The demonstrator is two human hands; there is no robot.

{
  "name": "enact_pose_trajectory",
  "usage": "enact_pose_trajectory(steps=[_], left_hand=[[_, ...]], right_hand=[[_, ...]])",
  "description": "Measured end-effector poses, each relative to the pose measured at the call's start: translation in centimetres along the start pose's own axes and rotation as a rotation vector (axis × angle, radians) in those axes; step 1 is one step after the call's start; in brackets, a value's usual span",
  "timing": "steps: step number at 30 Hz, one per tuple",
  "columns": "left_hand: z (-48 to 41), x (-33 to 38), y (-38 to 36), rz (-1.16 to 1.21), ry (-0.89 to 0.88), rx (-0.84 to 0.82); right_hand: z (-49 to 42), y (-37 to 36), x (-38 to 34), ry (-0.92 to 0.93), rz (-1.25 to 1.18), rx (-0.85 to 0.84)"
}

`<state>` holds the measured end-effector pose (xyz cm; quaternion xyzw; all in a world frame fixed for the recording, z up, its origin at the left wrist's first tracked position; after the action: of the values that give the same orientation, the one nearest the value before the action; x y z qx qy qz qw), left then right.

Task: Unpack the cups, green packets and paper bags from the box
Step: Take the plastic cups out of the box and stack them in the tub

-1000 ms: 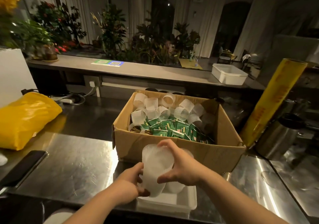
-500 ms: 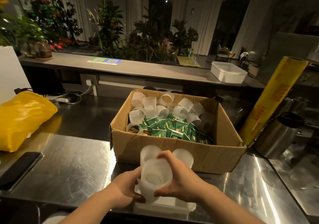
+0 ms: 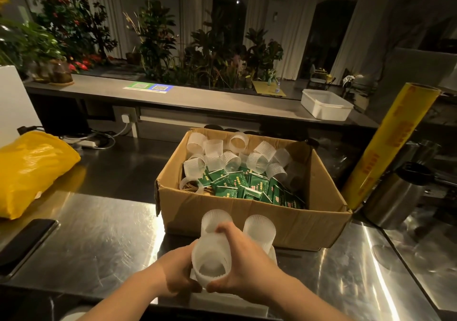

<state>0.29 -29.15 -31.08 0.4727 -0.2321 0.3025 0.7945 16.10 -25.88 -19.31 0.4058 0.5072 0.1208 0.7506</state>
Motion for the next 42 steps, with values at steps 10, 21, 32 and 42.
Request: enact_pose_trajectory(steps=[10, 21, 32, 42], left_hand=[[0.2, 2.0, -1.0, -0.144, -0.017, -0.039], [0.0, 0.4, -0.7, -0.08, -0.006, -0.083], [0.2, 0.9, -1.9, -0.225, 0.083, -0.193], [-0.6, 0.0, -1.7, -0.072, 0.081, -0.207]], right_hand=[[0.6, 0.7, 1.1, 0.033, -0.025, -0.154], [-0.6, 1.2, 2.7, 0.007, -0.063, -0.244], [-0.7, 1.9, 4.3, -0.096, 0.085, -0.386], [-0.2, -1.3, 7.2, -0.173, -0.375, -0.183]])
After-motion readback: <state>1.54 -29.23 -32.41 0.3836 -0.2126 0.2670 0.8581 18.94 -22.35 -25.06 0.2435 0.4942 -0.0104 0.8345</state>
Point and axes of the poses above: each hand's wrist, its own z-axis away from the middle knuckle, its own y-axis out of the back of the hand, x = y × z, the point moved 6 cm from there along -z, towards the middle knuckle, and after that the axes turned 9 degrees about -x, right-handed, at the moved point
